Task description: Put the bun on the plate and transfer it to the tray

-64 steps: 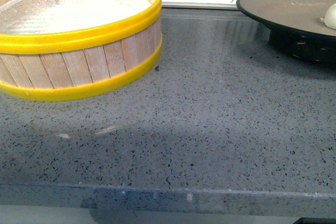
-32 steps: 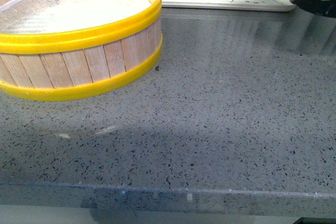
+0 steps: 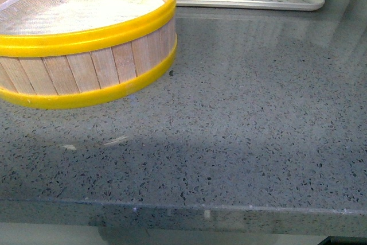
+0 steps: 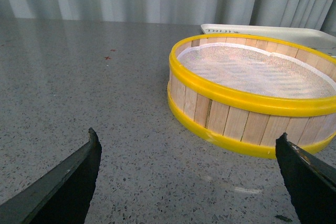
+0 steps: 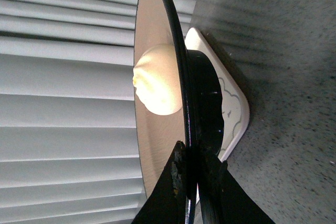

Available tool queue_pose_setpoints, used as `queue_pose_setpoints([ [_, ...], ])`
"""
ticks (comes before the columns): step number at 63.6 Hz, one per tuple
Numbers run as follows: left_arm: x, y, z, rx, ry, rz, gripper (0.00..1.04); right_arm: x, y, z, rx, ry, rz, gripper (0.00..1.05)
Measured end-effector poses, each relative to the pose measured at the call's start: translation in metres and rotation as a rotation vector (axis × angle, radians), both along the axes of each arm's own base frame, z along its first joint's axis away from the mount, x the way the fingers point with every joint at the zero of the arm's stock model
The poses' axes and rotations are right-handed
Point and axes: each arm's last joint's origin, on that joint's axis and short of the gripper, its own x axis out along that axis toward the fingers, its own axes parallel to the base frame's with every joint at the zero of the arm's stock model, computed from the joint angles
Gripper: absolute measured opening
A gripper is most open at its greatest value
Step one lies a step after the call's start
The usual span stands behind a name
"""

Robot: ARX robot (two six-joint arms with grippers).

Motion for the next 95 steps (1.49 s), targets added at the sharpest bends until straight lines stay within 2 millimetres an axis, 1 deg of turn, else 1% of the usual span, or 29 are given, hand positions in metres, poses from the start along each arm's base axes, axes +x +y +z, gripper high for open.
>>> queue_pose_setpoints([
  [7,0.000,0.000,0.000,0.000,0.000,0.000,0.98,0.019,0.010,0.001,-0.004,0.007,0.030,0.02],
  [10,0.000,0.000,0.000,0.000,0.000,0.000,0.98,0.032,0.017,0.000,-0.003,0.014,0.051,0.02],
  [13,0.000,0.000,0.000,0.000,0.000,0.000,0.98,0.040,0.021,-0.001,0.001,0.016,0.060,0.02],
  [22,0.000,0.000,0.000,0.000,0.000,0.000,0.98,0.053,0.028,-0.005,0.015,0.026,0.066,0.02],
  [37,0.000,0.000,0.000,0.000,0.000,0.000,0.98,0.078,0.032,-0.007,0.035,0.042,0.068,0.02],
  [50,0.000,0.000,0.000,0.000,0.000,0.000,0.98,0.092,0.041,-0.011,0.037,0.059,0.085,0.02],
  [62,0.000,0.000,0.000,0.000,0.000,0.000,0.98,0.102,0.052,-0.028,0.038,0.111,0.099,0.02],
  [72,0.000,0.000,0.000,0.000,0.000,0.000,0.98,0.105,0.053,-0.034,0.038,0.123,0.096,0.02],
  [86,0.000,0.000,0.000,0.000,0.000,0.000,0.98,0.108,0.052,-0.033,0.037,0.125,0.097,0.03],
  [90,0.000,0.000,0.000,0.000,0.000,0.000,0.98,0.110,0.053,-0.033,0.039,0.120,0.099,0.11],
  [92,0.000,0.000,0.000,0.000,0.000,0.000,0.98,0.111,0.053,-0.030,0.043,0.114,0.104,0.19],
  [94,0.000,0.000,0.000,0.000,0.000,0.000,0.98,0.111,0.052,-0.030,0.044,0.112,0.104,0.22],
  [95,0.000,0.000,0.000,0.000,0.000,0.000,0.98,0.112,0.052,-0.029,0.044,0.110,0.105,0.26],
])
